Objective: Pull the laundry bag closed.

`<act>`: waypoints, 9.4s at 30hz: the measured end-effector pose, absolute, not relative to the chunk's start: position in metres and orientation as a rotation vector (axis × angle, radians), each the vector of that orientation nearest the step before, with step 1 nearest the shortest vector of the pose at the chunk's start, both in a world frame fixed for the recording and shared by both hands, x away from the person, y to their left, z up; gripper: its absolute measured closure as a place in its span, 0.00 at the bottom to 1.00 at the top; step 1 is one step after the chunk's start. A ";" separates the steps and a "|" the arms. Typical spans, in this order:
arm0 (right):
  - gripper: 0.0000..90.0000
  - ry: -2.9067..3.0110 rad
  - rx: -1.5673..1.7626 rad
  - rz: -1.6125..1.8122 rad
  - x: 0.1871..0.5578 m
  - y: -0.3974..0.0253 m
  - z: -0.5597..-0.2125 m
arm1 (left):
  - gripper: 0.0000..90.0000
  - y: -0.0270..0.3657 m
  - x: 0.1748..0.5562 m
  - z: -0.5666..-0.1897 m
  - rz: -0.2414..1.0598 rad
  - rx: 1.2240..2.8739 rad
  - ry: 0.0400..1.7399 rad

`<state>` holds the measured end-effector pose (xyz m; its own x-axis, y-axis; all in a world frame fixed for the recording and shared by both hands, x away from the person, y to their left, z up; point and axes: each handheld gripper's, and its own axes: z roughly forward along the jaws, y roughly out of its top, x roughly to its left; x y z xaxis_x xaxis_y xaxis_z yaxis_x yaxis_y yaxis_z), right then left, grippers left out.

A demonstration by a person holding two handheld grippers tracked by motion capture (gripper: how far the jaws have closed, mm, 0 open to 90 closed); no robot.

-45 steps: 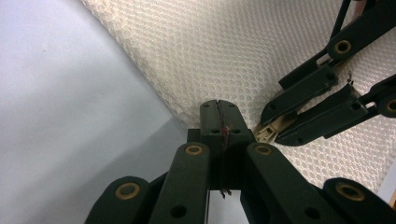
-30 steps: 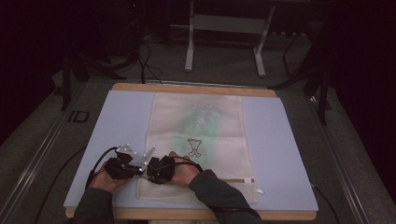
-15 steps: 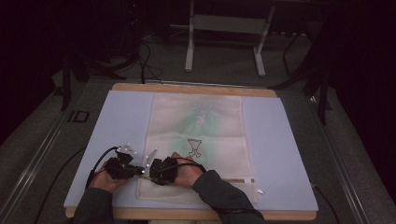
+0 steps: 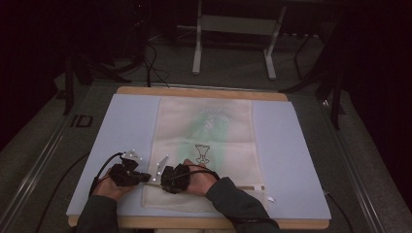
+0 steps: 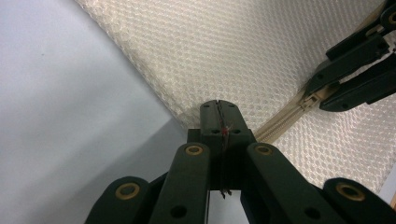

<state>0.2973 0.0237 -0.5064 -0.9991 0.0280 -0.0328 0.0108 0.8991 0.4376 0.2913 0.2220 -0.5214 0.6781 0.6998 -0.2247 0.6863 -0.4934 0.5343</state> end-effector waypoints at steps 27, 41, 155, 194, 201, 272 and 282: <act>0.91 3.028 0.030 0.663 0.295 0.008 -0.504 | 1.00 0.221 0.291 -0.521 0.035 2.297 1.065; 0.91 3.021 0.032 0.650 0.294 -0.004 -0.502 | 1.00 0.221 0.291 -0.521 0.034 2.300 1.067; 0.91 3.022 0.163 0.487 0.291 -0.102 -0.492 | 1.00 0.221 0.291 -0.521 0.039 2.302 1.063; 0.91 3.016 0.243 0.479 0.293 -0.137 -0.492 | 1.00 0.221 0.291 -0.521 0.038 2.299 1.064; 0.91 3.016 0.262 0.473 0.294 -0.143 -0.491 | 1.00 0.221 0.291 -0.521 0.038 2.298 1.065; 0.91 3.021 0.431 0.471 0.298 -0.206 -0.487 | 1.00 0.221 0.291 -0.521 0.033 2.296 1.067; 0.91 3.017 0.429 0.477 0.298 -0.211 -0.484 | 1.00 0.221 0.291 -0.521 0.034 2.298 1.066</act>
